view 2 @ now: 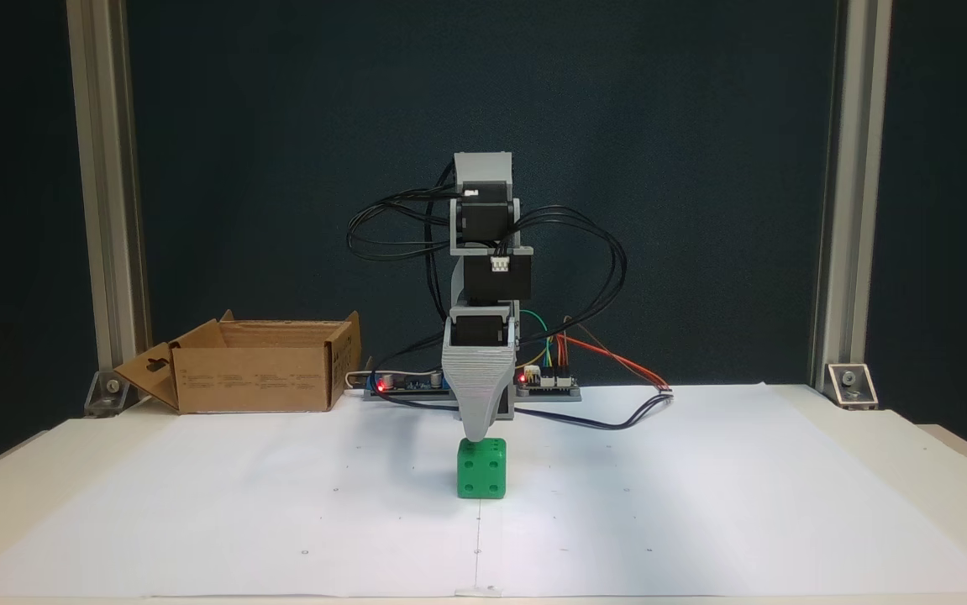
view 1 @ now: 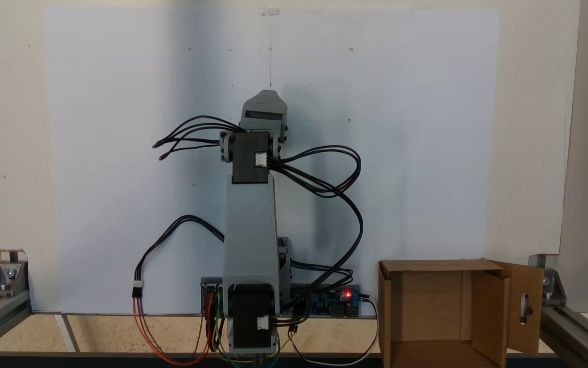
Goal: Grasp a green dice and put it in the bin.
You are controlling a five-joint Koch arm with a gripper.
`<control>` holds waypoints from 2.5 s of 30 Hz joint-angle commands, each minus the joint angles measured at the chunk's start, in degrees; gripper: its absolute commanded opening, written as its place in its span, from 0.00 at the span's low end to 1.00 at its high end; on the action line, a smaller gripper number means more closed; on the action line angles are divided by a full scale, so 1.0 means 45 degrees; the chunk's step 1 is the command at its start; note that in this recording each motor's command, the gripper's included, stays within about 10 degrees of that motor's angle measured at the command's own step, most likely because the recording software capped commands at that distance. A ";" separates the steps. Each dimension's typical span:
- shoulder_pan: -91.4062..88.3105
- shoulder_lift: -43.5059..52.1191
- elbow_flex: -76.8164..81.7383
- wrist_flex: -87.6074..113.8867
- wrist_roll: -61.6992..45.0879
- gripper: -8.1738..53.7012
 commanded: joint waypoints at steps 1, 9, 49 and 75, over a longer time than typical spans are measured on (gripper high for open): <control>0.0020 0.0391 -0.0059 -0.0117 0.0371 0.83; 0.0000 0.0352 0.0391 -0.0645 0.0391 0.83; 0.0254 -0.2227 0.0703 -0.2813 0.0371 0.54; 0.1328 0.6758 0.0234 -0.1875 0.0273 0.32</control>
